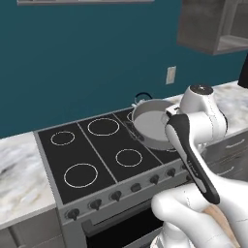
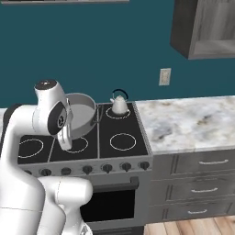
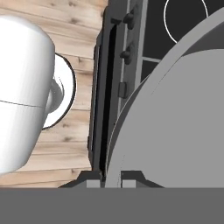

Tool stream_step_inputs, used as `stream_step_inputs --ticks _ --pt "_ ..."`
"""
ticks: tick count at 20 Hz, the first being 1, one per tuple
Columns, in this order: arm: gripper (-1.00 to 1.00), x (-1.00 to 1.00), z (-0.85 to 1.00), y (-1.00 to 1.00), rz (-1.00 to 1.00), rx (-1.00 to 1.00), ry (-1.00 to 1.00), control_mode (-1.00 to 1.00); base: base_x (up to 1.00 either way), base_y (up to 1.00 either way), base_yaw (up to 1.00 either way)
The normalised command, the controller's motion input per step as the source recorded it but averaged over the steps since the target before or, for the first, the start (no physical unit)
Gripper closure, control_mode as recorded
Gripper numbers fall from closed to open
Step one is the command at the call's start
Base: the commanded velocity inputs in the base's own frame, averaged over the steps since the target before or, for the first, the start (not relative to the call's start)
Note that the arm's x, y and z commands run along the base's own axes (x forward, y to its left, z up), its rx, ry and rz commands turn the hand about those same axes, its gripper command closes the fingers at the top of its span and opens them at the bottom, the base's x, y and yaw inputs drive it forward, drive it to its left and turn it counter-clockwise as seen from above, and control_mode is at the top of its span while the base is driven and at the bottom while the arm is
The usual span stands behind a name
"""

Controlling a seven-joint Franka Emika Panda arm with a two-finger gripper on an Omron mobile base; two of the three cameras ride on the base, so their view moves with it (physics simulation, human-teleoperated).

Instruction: Pick the kettle from the cabinet and place it on a stove burner. Then pick the pot from the counter and place it on another stove burner. Finally, turn both burners on.

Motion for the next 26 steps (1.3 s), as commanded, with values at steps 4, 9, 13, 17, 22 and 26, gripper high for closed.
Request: stream_step_inputs --ticks 4,9,13,17,22,26 --pt "1.00 0.00 0.00 0.00 0.00 0.00 0.00 1.00 0.14 0.32 -0.07" --pt "1.00 0.00 0.00 0.00 0.00 0.00 0.00 1.00 0.20 0.48 -0.09" --pt "1.00 0.00 0.00 0.00 0.00 0.00 0.00 1.00 0.14 0.53 -0.10" --pt "1.00 0.00 0.00 0.00 0.00 0.00 0.00 1.00 0.16 0.35 -0.03" --pt "1.00 0.00 0.00 0.00 0.00 0.00 0.00 1.00 0.19 0.04 0.00" --pt "1.00 0.00 0.00 0.00 0.00 0.00 0.00 1.00 0.25 0.00 0.01"
